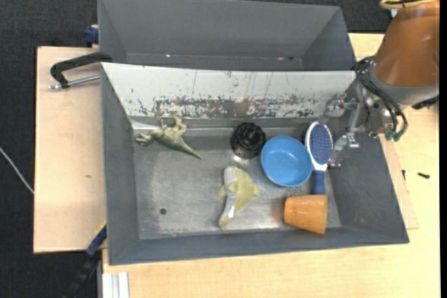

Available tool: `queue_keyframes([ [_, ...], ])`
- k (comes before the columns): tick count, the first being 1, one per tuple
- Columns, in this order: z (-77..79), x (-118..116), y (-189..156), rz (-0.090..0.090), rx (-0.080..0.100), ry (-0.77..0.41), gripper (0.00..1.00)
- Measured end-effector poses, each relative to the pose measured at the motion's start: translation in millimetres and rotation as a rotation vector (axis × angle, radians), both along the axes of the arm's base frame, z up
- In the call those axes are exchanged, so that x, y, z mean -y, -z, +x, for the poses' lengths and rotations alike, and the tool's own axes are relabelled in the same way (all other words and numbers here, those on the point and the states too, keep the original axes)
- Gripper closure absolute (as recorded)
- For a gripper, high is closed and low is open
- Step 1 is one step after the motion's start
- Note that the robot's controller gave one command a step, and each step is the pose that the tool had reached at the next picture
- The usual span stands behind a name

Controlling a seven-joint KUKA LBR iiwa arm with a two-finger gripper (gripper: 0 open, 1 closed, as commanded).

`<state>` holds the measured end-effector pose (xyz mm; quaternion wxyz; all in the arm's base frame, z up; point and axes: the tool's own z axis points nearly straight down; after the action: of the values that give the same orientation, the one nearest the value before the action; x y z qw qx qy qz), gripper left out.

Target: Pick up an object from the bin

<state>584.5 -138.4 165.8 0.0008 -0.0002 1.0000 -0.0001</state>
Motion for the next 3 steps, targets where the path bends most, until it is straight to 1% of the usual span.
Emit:
queue_keyframes([
  [1,-25.9,-11.5,82.4,-0.003,0.007,-0.319,0.0],
  [2,-31.8,-10.1,83.6,0.002,-0.02,-0.319,1.0],
  [3,-23.1,-13.3,83.2,-0.003,0.024,-0.318,0.0],
])
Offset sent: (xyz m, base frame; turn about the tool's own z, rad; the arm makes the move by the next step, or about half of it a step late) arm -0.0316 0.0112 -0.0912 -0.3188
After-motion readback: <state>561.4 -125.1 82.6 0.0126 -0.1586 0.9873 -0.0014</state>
